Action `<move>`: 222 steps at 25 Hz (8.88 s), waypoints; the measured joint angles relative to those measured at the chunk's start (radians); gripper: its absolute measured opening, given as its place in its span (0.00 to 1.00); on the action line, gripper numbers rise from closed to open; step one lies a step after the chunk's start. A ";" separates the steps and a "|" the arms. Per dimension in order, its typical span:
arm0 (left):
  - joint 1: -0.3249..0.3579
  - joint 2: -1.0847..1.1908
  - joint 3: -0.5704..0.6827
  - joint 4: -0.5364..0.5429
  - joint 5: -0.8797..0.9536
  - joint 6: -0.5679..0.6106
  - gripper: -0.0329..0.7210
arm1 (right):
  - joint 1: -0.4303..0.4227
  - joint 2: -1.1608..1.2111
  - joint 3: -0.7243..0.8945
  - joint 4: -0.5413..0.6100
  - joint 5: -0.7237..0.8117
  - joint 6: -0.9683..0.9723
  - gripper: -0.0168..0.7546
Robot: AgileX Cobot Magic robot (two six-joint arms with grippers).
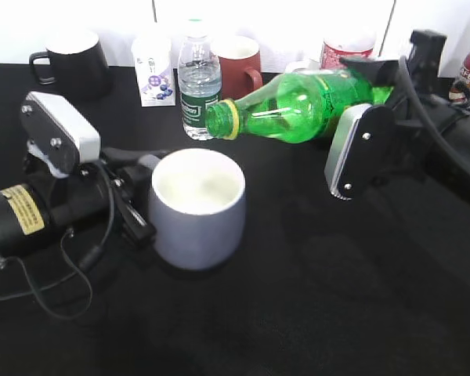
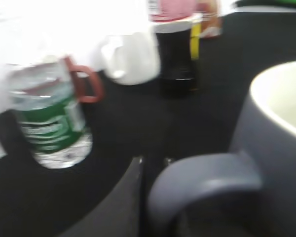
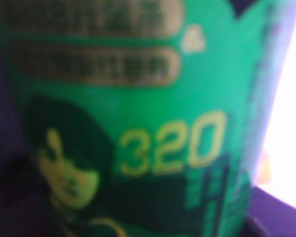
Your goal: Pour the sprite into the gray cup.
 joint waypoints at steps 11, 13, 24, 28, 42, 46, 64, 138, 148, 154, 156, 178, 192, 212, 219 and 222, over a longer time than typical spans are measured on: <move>0.000 0.000 0.000 -0.036 -0.003 0.016 0.13 | 0.000 0.017 -0.001 -0.020 -0.072 -0.128 0.56; 0.000 0.000 0.000 -0.016 -0.024 0.018 0.13 | 0.000 0.017 -0.001 -0.013 -0.073 -0.132 0.56; 0.000 0.000 0.000 0.043 -0.027 0.021 0.13 | 0.000 0.017 -0.001 -0.005 -0.076 -0.159 0.56; 0.000 0.000 0.000 0.044 -0.031 0.021 0.13 | 0.000 0.017 -0.001 -0.005 -0.075 -0.159 0.56; 0.000 0.000 0.000 0.044 -0.032 0.024 0.13 | 0.000 0.017 -0.003 -0.005 -0.069 -0.176 0.56; 0.000 0.000 0.000 0.044 -0.032 0.024 0.13 | 0.000 0.017 -0.003 -0.005 -0.069 -0.178 0.56; 0.000 0.000 0.000 0.044 -0.035 0.025 0.13 | 0.000 0.017 -0.004 -0.001 -0.069 -0.139 0.56; 0.140 -0.322 -0.009 -0.554 0.441 0.125 0.39 | -0.621 0.574 -0.353 -0.278 -0.225 1.542 0.81; 0.140 -0.448 -0.068 -0.553 0.841 0.125 0.52 | -0.615 0.111 -0.104 -0.304 0.329 1.587 0.79; 0.140 -0.569 -0.249 -0.542 1.401 0.125 0.56 | -0.615 -0.202 -0.295 -0.237 1.372 1.609 0.79; 0.140 -0.670 -0.248 -0.542 1.555 0.125 0.56 | -0.615 -0.303 -0.337 -0.064 1.561 1.467 0.79; 0.140 -1.460 -0.091 -0.315 2.074 0.008 0.57 | -0.615 -1.313 -0.003 0.074 1.957 1.364 0.79; 0.378 -1.526 -0.091 -0.316 2.071 0.000 0.35 | -0.552 -1.465 -0.003 0.077 1.958 1.365 0.79; 0.468 -1.693 -0.091 -0.317 2.072 0.000 0.35 | -0.476 -1.553 0.000 0.112 1.961 1.365 0.79; 0.468 -1.693 -0.091 -0.317 2.072 0.000 0.35 | -0.476 -1.553 0.000 0.112 1.961 1.365 0.79; 0.468 -1.693 -0.091 -0.317 2.072 0.000 0.35 | -0.476 -1.553 0.000 0.112 1.961 1.365 0.79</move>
